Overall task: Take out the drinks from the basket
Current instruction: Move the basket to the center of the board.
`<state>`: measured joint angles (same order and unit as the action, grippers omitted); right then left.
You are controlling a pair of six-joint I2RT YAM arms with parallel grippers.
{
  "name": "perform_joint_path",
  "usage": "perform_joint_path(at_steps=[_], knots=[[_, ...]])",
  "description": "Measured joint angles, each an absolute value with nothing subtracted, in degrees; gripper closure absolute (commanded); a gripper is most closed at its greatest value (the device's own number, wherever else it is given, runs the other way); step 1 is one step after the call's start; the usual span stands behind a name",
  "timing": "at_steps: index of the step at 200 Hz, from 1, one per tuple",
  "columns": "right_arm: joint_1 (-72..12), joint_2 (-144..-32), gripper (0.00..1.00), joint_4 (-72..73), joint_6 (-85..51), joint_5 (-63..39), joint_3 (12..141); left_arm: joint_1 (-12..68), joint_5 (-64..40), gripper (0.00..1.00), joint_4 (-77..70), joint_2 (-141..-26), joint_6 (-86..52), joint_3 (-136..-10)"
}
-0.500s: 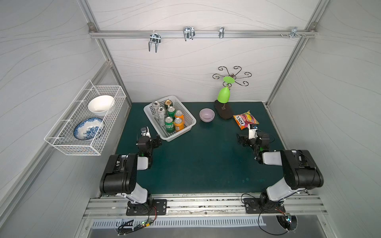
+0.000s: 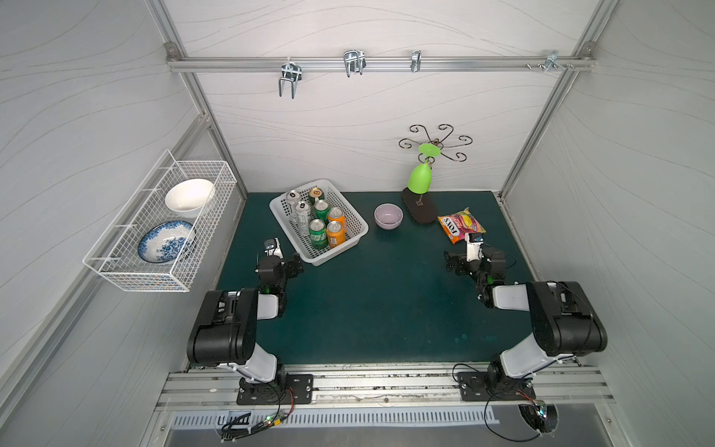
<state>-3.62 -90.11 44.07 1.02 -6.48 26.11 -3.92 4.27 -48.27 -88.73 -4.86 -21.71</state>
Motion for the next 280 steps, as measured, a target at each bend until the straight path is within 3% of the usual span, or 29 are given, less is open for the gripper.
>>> perform_joint_path(at_steps=[37, 87, 116, 170, 230, 280], knots=[[-1.58, -87.11, 0.01, 40.45, -0.75, -6.57, 26.09, -3.97, 5.23, 0.02, -47.81, -84.20, -5.17, -19.25], [0.54, -61.54, 0.01, 21.08, -8.95, -6.37, 29.12, -3.68, 10.24, 0.02, -29.71, -46.11, -9.06, -16.95], [-4.43, -54.08, 0.01, 8.23, -11.44, -7.46, 36.51, 1.13, 10.26, 0.04, -17.37, -38.17, -11.46, -24.10], [-12.73, -49.91, 0.01, -8.84, -14.74, -11.35, 43.05, 13.93, 1.45, 0.10, 1.69, -46.76, -8.95, -42.09], [-15.81, -49.84, 0.01, -16.10, -16.73, -13.87, 43.97, 24.60, -1.19, 0.19, 20.47, -69.84, -0.27, -60.84], [-15.97, -49.87, 0.01, -18.11, -16.69, -13.82, 43.94, 28.42, -0.38, 0.26, 30.55, -87.81, 6.15, -74.61]])
